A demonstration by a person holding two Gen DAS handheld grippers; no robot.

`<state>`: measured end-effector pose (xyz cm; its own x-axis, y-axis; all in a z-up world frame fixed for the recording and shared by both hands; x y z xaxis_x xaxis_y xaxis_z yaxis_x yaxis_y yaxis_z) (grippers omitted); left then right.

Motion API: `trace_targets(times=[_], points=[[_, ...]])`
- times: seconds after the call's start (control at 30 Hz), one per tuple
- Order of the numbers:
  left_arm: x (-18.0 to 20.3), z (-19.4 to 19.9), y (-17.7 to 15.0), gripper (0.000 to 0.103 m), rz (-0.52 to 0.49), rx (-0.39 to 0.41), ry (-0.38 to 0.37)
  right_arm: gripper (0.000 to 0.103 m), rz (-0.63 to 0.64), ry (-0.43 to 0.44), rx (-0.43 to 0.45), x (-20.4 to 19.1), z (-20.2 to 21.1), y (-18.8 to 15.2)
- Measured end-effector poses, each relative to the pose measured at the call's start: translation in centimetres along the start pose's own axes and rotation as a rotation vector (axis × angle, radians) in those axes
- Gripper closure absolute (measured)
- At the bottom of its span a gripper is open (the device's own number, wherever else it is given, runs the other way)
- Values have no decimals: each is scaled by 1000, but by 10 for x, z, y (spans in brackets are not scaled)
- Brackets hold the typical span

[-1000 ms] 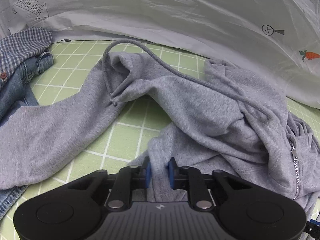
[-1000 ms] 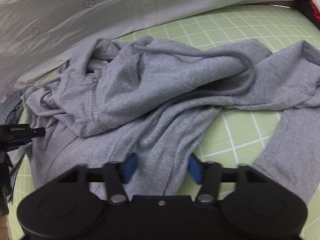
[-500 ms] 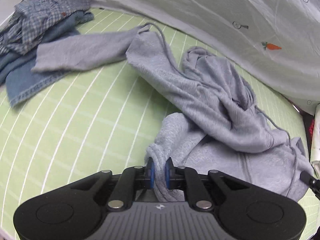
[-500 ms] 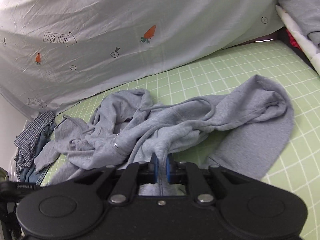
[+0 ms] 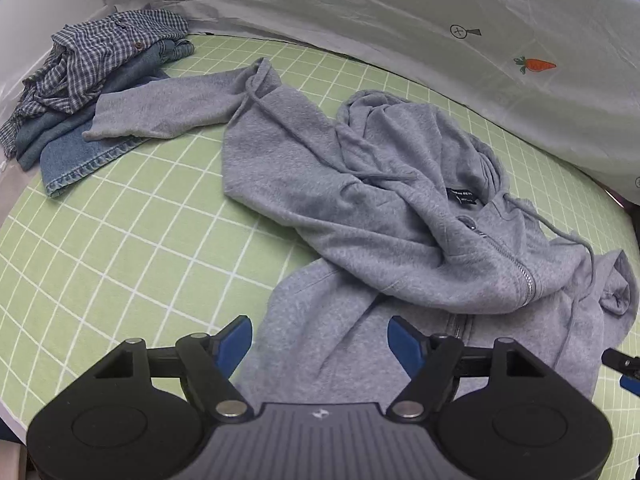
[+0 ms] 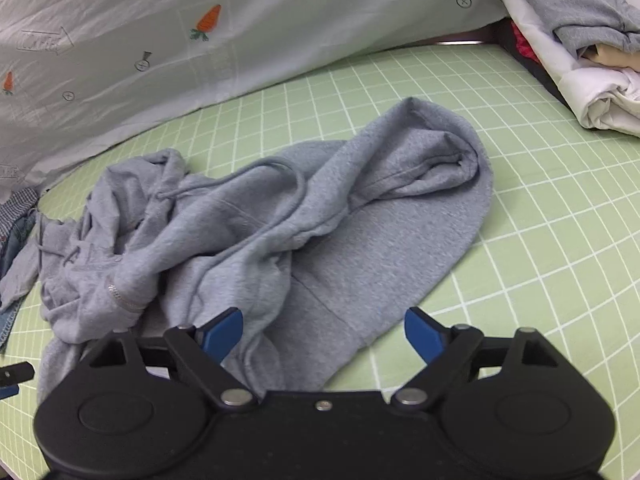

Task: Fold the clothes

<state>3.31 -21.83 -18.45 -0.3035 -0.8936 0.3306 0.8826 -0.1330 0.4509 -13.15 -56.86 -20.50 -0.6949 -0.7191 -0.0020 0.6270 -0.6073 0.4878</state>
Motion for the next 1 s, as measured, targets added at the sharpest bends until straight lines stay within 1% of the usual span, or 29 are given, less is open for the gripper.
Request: trace_targets(times=[0.03,0.1,0.13,0.2,0.23,0.27,0.3,0.37,0.43,0.47,0.5,0.53,0.6,0.67,0.73,0.77,0.83,0.87,0.9,0.93,0.97,1.0], points=[[4,-5,2,27,3,-1,2,17,-15,9,-17,4,-8,1],[12,-15,10,27,-21,-7,10,22,-47,34,-48,8,-22,3],[15,-19,14,27,-33,-12,13,28,-52,46,-58,7,-27,5],[22,-25,21,27,-45,-22,15,36,-28,54,-63,-1,-37,8],[25,-28,25,27,-51,-26,17,38,-1,42,-72,-6,-41,7],[29,-31,28,27,-57,-31,18,44,29,27,-83,-10,-45,4],[32,-34,31,27,-63,-36,19,46,60,11,-95,-15,-49,2],[38,-39,36,27,-77,-46,22,51,90,-3,-88,-15,-49,-1],[42,-42,35,27,-95,-57,24,71,117,-14,-77,-15,-48,-3],[44,-43,33,27,-98,-65,21,90,131,-20,-72,-15,-47,-4],[45,-43,32,27,-101,-72,18,92,144,-26,-66,-14,-47,-5],[47,-44,30,27,-104,-80,15,93,128,-30,-70,-9,-47,-5],[49,-45,27,27,-110,-91,9,95,79,-37,-82,6,-48,-3],[51,-43,27,27,-115,-90,7,95,57,-87,-60,28,-49,0],[53,-41,26,27,-120,-89,5,95,98,-188,-15,55,-50,4],[53,-40,25,27,-123,-89,4,95,127,-263,9,73,-51,6],[55,-38,24,27,-128,-88,2,94,114,-353,11,107,-53,12],[56,-37,24,27,-131,-88,1,92,104,-394,9,124,-54,15],[57,-37,24,27,-132,-88,0,86,93,-434,7,141,-55,18],[57,-37,24,27,-132,-89,0,80,57,-417,23,148,-52,23],[58,-37,24,27,-135,-89,-1,66,15,-385,44,152,-48,29],[59,-37,24,27,-137,-88,-2,57,-27,-353,65,157,-43,36]])
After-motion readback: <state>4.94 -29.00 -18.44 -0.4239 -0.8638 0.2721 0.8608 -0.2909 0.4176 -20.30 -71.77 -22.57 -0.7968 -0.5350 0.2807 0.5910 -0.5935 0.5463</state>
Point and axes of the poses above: each gripper's, at about its wrist camera, not at the fingertips, and z roughly against the way its jaws point, x to its right, y to its top, the point moved 10 cm from there along -z, roughly the way its jaws point, and after that the axes turned 13 degrees about -y, right-handed, at the moved point
